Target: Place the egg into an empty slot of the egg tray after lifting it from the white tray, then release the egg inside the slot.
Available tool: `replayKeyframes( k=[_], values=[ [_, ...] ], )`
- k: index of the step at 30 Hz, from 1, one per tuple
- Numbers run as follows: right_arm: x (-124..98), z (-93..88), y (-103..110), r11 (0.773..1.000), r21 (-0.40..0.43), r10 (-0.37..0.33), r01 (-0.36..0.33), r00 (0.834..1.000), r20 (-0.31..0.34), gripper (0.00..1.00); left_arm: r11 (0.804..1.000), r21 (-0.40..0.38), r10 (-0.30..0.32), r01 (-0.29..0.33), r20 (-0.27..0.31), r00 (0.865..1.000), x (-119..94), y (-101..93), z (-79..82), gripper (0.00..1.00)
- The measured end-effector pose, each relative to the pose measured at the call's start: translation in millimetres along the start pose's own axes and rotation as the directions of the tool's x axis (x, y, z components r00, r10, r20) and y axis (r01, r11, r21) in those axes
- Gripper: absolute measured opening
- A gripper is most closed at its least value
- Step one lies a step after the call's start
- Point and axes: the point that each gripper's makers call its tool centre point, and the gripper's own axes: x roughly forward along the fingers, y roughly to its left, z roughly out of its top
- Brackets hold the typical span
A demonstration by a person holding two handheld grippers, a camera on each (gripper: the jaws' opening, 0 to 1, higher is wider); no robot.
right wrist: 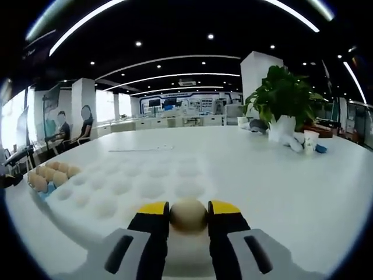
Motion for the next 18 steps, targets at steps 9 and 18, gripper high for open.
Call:
replayKeyframes(
  k=[9,18],
  values=[
    [-7.8,15.5,-2.3,0.998,0.066,0.002,-0.007,0.998,0.068,0.27,1.000,0.005,0.004,-0.004,-0.002,1.000,-1.5,-0.3,0.0,0.97],
    [-11.7,26.3,13.2,0.996,0.080,0.033,-0.040,0.995,0.092,0.27,1.000,0.011,-0.004,0.004,0.005,1.000,-1.9,-3.9,3.7,0.97]
  ],
)
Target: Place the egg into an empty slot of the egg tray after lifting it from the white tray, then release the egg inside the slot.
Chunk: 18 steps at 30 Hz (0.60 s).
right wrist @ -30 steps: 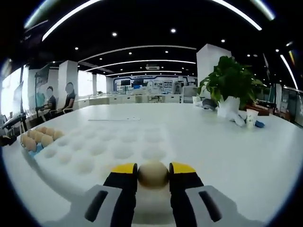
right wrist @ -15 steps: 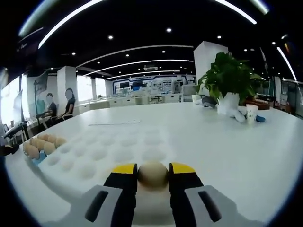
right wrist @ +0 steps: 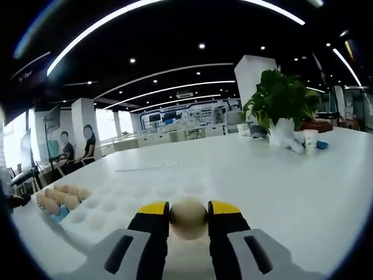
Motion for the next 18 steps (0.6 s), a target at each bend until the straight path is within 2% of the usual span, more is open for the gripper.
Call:
replayKeyframes(
  k=[8,16,18],
  values=[
    [2.7,4.0,28.0,0.999,-0.001,0.045,-0.045,0.999,0.009,0.27,1.000,0.003,-0.005,0.005,-0.001,1.000,0.5,-0.8,1.3,0.97],
    [9.9,1.1,68.6,0.992,-0.017,0.128,-0.128,0.992,-0.003,0.27,1.000,0.009,-0.010,0.010,0.000,1.000,1.4,-2.0,2.2,0.97],
    [11.0,-0.5,79.1,0.987,-0.043,0.153,-0.153,0.988,-0.011,0.27,1.000,0.008,-0.010,0.010,0.001,1.000,1.7,-1.8,2.1,0.97]
  ],
)
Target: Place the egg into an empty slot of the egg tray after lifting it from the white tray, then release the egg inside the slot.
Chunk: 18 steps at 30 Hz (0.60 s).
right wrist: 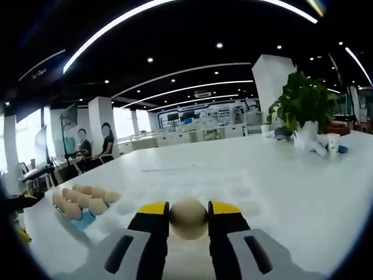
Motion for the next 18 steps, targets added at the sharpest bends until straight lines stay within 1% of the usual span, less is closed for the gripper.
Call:
replayKeyframes(
  k=[3,6,8,11,15,18],
  values=[
    [4.9,-4.2,19.2,0.999,-0.026,0.039,-0.039,0.999,-0.013,0.27,1.000,0.000,-0.002,0.002,-0.002,1.000,0.7,-0.4,-1.0,0.97],
    [9.0,-7.1,35.6,0.997,-0.017,0.078,-0.078,0.997,-0.021,0.27,1.000,0.002,-0.005,0.005,-0.007,1.000,1.4,-1.3,-2.2,0.97],
    [10.3,-7.7,42.2,0.996,-0.013,0.090,-0.090,0.996,-0.023,0.27,1.000,0.003,-0.005,0.005,-0.005,1.000,1.5,-1.2,-2.1,0.97],
    [14.4,-8.2,65.1,0.990,-0.026,0.139,-0.140,0.990,-0.026,0.27,1.000,0.001,-0.004,0.004,-0.007,1.000,1.8,-0.3,-2.8,0.96],
    [17.7,-8.3,88.0,0.982,-0.021,0.189,-0.190,0.982,-0.029,0.27,1.000,0.001,-0.003,0.003,-0.010,1.000,1.9,0.2,-3.7,0.96],
    [20.1,-10.7,107.2,0.972,-0.022,0.232,-0.233,0.972,-0.035,0.27,1.000,-0.001,-0.002,0.002,-0.010,1.000,1.7,0.8,-4.0,0.96]
  ],
)
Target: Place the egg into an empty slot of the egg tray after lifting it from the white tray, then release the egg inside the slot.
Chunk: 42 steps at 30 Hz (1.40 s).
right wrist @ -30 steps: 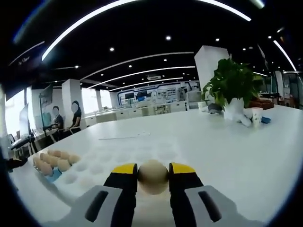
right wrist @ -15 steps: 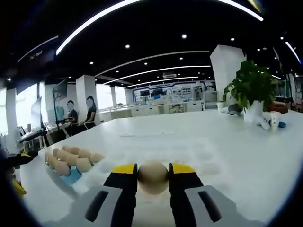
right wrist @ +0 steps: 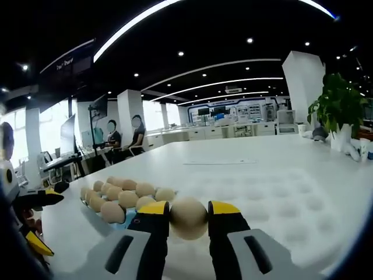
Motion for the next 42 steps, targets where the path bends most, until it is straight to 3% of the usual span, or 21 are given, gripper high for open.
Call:
replayKeyframes(
  k=[21,30,35,42],
  values=[
    [23.1,-17.4,66.9,0.986,-0.066,0.152,-0.155,0.987,-0.048,0.27,1.000,-0.015,0.019,-0.019,0.006,1.000,-7.8,9.0,-4.7,0.96],
    [28.1,-37.4,78.1,0.974,-0.112,0.183,-0.195,0.977,-0.106,0.27,0.999,-0.025,0.023,-0.023,0.009,1.000,-10.8,11.9,-7.3,0.96],
    [30.5,-47.8,76.6,0.972,-0.145,0.165,-0.183,0.978,-0.128,0.27,0.999,-0.027,0.025,-0.024,0.008,1.000,-12.7,13.7,-8.7,0.96],
    [26.9,-42.5,73.3,0.969,-0.182,0.158,-0.170,0.984,-0.077,0.28,0.999,-0.040,0.031,-0.030,0.021,0.999,-14.1,15.9,-7.9,0.96]
  ],
)
